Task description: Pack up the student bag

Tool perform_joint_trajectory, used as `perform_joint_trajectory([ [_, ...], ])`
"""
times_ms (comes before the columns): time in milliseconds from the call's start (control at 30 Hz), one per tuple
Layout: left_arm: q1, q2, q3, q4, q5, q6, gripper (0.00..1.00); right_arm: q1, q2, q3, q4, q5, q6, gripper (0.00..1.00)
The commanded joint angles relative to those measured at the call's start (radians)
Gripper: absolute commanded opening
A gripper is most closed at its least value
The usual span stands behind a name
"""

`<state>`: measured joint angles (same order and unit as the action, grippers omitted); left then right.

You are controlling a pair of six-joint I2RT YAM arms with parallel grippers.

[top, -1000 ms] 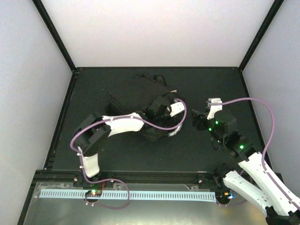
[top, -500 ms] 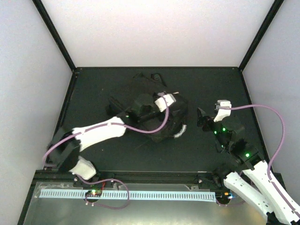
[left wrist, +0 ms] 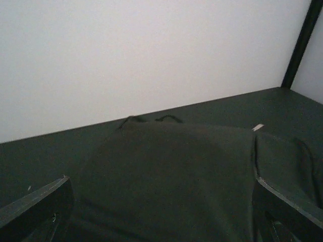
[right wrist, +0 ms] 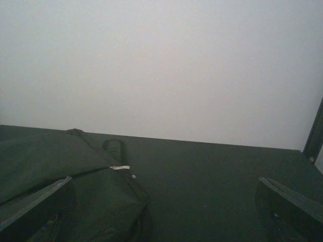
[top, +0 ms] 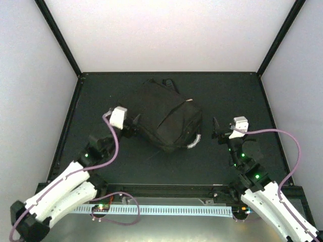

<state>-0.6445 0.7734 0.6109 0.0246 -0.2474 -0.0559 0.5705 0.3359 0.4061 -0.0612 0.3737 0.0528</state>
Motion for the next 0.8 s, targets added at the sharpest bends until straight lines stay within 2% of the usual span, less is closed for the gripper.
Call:
perform_joint_trajectory([
  [0, 0.038, -0.203, -0.158, 0.012, -0.066, -0.033, 0.99, -0.005, 0.026, -0.058, 0.206, 0.094, -0.095, 0.99],
  [100, 0.051, -0.269, -0.26, 0.089, -0.127, 0.019, 0.99, -0.012, 0.083, -0.127, 0.327, 0.111, -0.096, 0.99],
  [167, 0.056, -0.251, -0.315, 0.172, -0.189, 0.016, 0.99, -0.025, 0.147, -0.195, 0.487, 0.102, -0.094, 1.0],
  [267, 0.072, -0.153, -0.367, 0.3, -0.271, 0.047, 0.99, -0.096, 0.305, -0.262, 0.703, 0.085, -0.088, 1.0],
  [433, 0.134, 0.029, -0.355, 0.445, -0.327, 0.092, 0.99, -0.279, 0.533, -0.278, 0.905, -0.016, -0.052, 0.97],
  [533, 0.191, 0.131, -0.319, 0.501, -0.326, 0.104, 0.99, -0.396, 0.663, -0.284, 0.989, -0.085, 0.013, 0.96],
  [633, 0.28, 0.208, -0.309, 0.586, -0.266, 0.144, 0.99, -0.453, 0.788, -0.281, 1.087, -0.138, 0.002, 0.97],
  [767, 0.458, 0.314, -0.336, 0.687, -0.089, 0.065, 0.99, -0.48, 0.866, -0.236, 1.105, -0.194, -0.071, 0.97],
])
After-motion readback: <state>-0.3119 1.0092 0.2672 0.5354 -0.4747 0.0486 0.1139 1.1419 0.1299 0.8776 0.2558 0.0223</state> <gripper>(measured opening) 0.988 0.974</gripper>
